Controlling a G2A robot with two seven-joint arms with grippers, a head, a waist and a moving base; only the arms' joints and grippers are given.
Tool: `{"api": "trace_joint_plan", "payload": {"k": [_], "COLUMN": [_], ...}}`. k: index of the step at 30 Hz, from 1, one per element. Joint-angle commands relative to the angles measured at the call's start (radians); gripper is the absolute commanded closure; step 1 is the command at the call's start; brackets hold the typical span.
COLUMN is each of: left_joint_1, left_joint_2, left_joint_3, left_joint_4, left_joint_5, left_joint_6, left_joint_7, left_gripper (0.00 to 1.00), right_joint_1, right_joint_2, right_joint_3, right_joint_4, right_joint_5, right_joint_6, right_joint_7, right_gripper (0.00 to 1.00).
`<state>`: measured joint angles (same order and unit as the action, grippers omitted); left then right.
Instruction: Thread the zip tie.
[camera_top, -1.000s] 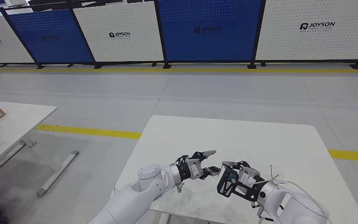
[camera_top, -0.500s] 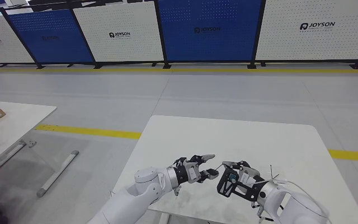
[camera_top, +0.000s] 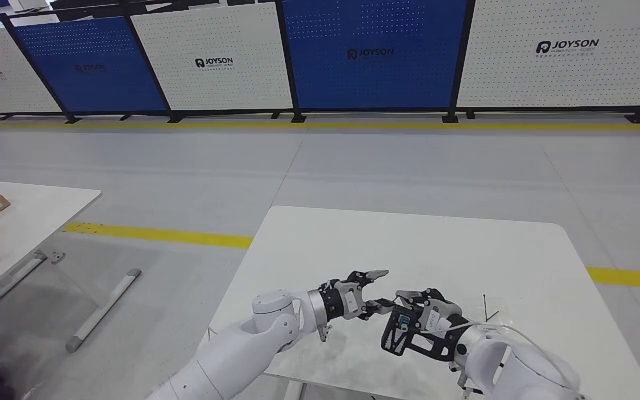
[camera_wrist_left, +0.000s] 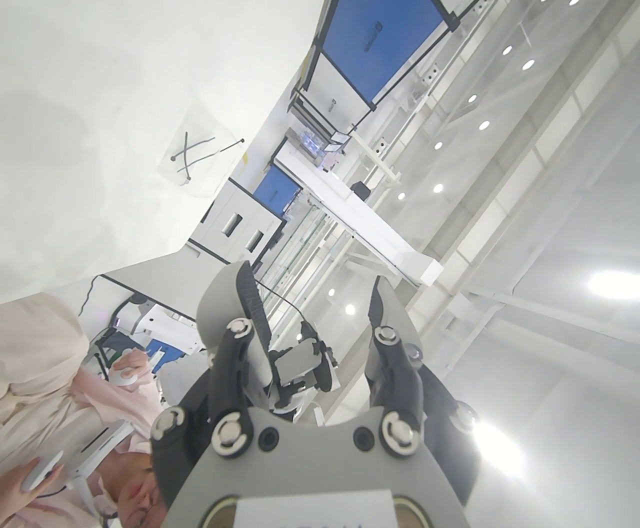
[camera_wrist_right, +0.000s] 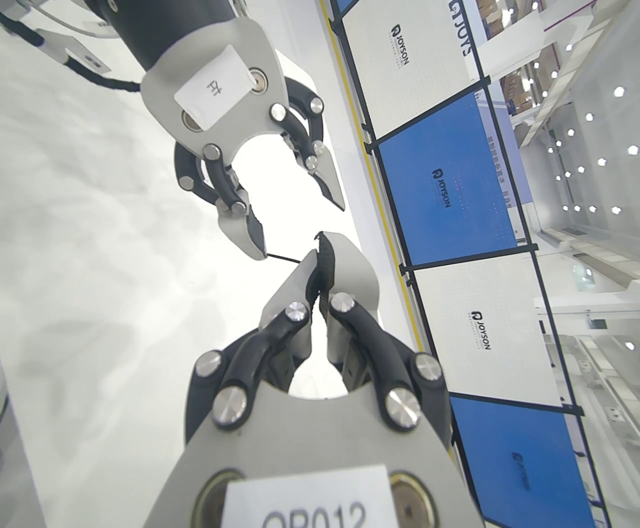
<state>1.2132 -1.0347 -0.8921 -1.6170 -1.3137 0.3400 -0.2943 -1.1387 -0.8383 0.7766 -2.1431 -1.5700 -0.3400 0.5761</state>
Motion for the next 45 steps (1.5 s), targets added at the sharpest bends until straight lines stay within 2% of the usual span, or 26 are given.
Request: {"api": "trace_joint_plan", "payload": {"k": [1,8,11,19,25,29,30,31,34,45], "left_joint_1": [-0.021,-0.053,-0.068,-0.118,-0.146,-0.156,-0.158,-0.160,-0.164,-0.171], "left_joint_2": [0.005,0.025,0.031,0.040,0.048,0.051,0.052,0.053,0.054,0.054], "left_joint_3": [0.023,0.052,0.070,0.142,0.172,0.182,0.184,0.185,0.186,0.196], "left_joint_4": [0.014,0.033,0.033,0.043,0.050,0.052,0.052,0.053,0.053,0.058], "left_joint_5": [-0.013,-0.067,-0.084,-0.116,-0.139,-0.151,-0.153,-0.154,-0.158,-0.159], "left_joint_6": [0.000,0.000,0.000,0.000,0.000,0.000,0.000,0.000,0.000,0.000], "left_joint_7": [-0.007,-0.037,-0.031,-0.017,-0.015,-0.012,-0.012,-0.011,-0.001,-0.013], "left_gripper": [0.56,0.62,0.66,0.71,0.74,0.80,0.83,0.92,1.00,1.00], "right_joint_1": [0.000,0.000,0.000,0.000,0.000,0.000,0.000,0.000,0.000,-0.002], "right_joint_2": [0.000,0.000,0.000,0.000,0.000,0.000,0.000,0.000,0.000,0.000], "right_joint_3": [0.000,0.000,0.000,0.000,0.000,0.000,0.000,0.000,0.000,0.001], "right_joint_4": [0.000,0.000,0.000,0.000,0.000,0.000,0.000,0.000,0.000,0.002], "right_joint_5": [0.000,0.000,0.000,0.000,0.000,0.000,0.000,0.000,0.000,0.000], "right_joint_6": [0.000,0.000,0.000,0.000,0.000,0.000,0.000,0.000,0.000,0.002], "right_joint_7": [0.000,0.000,0.000,0.000,0.000,0.000,0.000,0.000,0.000,-0.003], "right_gripper": [1.00,1.00,1.00,1.00,1.00,1.00,1.00,1.00,1.00,1.00]}}
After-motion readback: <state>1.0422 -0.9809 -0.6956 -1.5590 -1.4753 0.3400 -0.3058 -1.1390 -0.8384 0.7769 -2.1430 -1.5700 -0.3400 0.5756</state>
